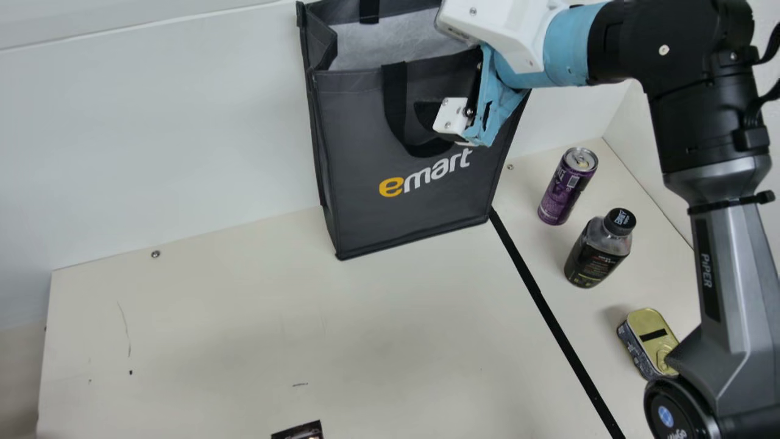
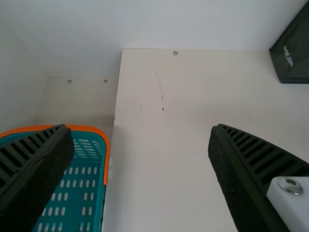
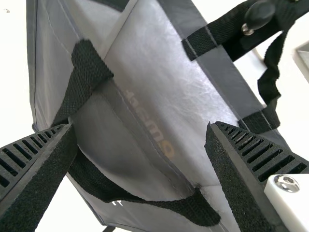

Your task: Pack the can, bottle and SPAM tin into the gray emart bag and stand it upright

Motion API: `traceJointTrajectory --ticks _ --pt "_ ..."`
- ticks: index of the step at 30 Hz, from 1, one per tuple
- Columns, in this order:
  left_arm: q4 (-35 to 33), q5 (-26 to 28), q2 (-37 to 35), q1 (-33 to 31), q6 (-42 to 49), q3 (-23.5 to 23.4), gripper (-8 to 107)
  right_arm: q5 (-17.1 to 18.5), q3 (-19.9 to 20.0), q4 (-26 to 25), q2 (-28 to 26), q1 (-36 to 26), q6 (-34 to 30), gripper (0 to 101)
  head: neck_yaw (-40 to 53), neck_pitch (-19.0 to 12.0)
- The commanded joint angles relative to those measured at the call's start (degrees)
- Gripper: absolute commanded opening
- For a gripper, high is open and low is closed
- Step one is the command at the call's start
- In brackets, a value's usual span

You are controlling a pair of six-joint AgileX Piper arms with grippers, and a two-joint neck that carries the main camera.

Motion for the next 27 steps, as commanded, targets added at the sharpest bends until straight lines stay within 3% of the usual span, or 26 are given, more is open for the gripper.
traceJointTrajectory --ticks 1,21,27 --pt "0.0 0.0 0.0 0.0 0.0 0.0 90 0.0 0.2 0.5 0.2 -0.1 -1.5 95 0.0 -1.2" --pt "0.0 0.0 0.0 0.0 0.0 0.0 90 0.0 1.0 -1.1 3.8 0.8 -7.7 95 0.0 -1.2" --pt "0.0 0.0 0.0 0.0 0.0 0.0 90 0.0 0.9 -1.0 4.4 1.2 -8.2 55 0.0 -1.2"
